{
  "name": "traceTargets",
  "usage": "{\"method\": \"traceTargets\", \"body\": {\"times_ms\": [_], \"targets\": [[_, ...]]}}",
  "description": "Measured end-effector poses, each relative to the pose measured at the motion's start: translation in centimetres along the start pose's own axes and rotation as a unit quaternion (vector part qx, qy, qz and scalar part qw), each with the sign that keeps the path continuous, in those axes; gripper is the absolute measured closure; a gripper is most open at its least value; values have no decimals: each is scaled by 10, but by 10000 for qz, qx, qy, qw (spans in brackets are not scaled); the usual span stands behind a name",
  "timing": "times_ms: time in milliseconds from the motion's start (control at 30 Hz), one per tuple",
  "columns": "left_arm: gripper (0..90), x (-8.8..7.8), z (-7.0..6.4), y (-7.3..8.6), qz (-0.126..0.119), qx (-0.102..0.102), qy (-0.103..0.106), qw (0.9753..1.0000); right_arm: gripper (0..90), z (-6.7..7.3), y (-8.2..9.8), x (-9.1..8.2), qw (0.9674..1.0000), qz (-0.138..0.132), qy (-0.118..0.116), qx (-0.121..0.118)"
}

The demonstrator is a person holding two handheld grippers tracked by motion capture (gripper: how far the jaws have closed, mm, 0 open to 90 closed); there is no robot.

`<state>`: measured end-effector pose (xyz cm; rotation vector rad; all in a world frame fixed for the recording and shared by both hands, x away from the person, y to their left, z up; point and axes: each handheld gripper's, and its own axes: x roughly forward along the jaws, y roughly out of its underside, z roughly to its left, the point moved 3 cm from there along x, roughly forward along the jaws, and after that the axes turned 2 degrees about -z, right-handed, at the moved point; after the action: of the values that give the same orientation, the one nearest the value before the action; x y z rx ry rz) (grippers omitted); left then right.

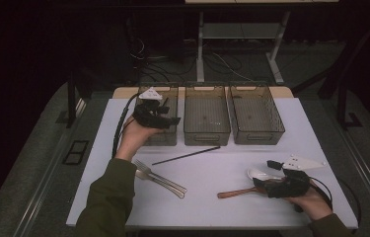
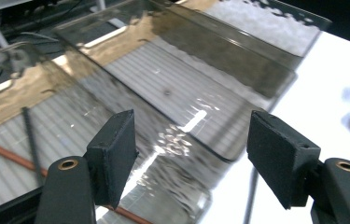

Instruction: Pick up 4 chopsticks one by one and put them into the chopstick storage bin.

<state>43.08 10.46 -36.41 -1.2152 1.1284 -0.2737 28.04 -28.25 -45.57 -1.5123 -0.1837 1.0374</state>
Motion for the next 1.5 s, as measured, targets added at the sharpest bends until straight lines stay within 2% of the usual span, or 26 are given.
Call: {"method": "traceTargets", "body": {"times_ms": [100, 333, 500, 633, 767, 933, 1133, 1400, 1467, 1500], "targets": [[325, -2, -13, 8, 12, 101, 124, 9999, 118, 0, 0, 0, 10000, -10, 6, -7], [381, 1, -31, 32, 27, 137, 375, 9992, 119, 0, 0, 0, 10000, -14, 38, -5], [514, 9, -39, 49, 129, 253, 442, 9986, 119, 0, 0, 0, 10000, -20, 56, 1], [605, 16, -46, 57, 208, 338, 458, 9982, 119, 0, -1, -1, 10000, -33, 58, -37], [667, 24, -47, 62, 282, 353, 429, 9981, 119, 1, -1, -1, 10000, -30, 42, -54], [717, 35, -47, 69, 511, 392, 487, 9967, 119, 3, -2, -1, 10000, -9, 24, -91], [736, 47, -49, 75, 682, 446, 610, 9948, 119, 2, -1, 0, 9999, 7, 26, -102], [771, 64, -47, 82, 918, 505, 600, 9927, 118, 2, -1, 0, 9999, 4, 38, -107], [777, 66, -44, 83, 982, 602, 577, 9917, 119, 2, -1, 0, 9999, -3, 35, -96], [782, 67, -44, 84, 959, 559, 571, 9922, 119, 2, -1, 0, 10000, -6, 32, -88]]}}
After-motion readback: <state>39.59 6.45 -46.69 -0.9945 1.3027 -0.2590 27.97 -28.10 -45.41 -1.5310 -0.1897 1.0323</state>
